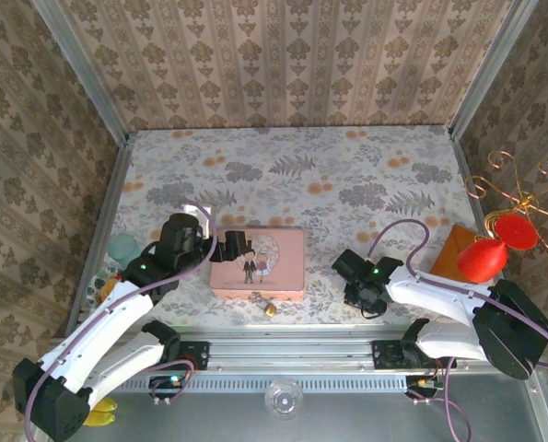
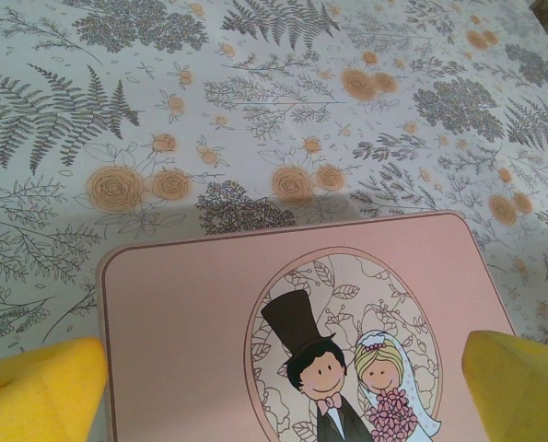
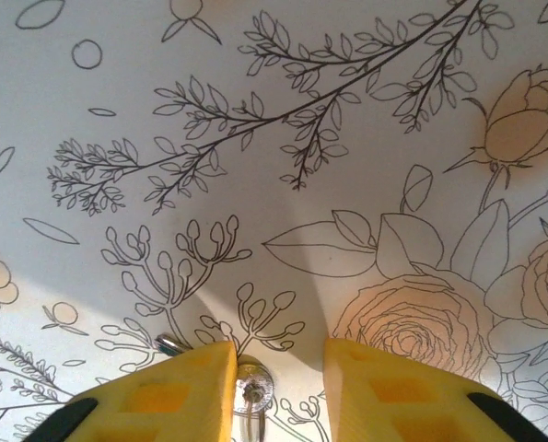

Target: Unlock the padlock with the key

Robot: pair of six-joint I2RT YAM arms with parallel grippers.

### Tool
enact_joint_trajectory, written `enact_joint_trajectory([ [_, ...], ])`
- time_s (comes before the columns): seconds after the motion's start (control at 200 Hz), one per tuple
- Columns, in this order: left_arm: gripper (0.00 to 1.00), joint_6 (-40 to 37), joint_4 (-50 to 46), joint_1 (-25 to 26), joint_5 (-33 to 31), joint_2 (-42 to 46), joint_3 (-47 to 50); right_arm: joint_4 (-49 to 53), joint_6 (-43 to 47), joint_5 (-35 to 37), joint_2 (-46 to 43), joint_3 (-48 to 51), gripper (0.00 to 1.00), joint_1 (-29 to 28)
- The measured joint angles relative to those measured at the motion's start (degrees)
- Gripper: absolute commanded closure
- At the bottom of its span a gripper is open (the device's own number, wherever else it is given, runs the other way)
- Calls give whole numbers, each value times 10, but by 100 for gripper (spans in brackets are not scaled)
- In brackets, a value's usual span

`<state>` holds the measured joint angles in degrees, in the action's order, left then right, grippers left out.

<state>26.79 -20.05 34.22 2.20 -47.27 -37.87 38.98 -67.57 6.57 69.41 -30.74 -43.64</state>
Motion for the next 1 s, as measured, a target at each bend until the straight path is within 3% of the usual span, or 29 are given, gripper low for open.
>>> enact_joint_trajectory([
  [0.51, 0, 0, -1, 0, 0, 0, 0, 6, -3, 9, 45, -31, 79, -35],
  [1.0, 0, 0, -3, 0, 0, -4, 0, 21, -8, 7, 71, -61, 74, -64],
])
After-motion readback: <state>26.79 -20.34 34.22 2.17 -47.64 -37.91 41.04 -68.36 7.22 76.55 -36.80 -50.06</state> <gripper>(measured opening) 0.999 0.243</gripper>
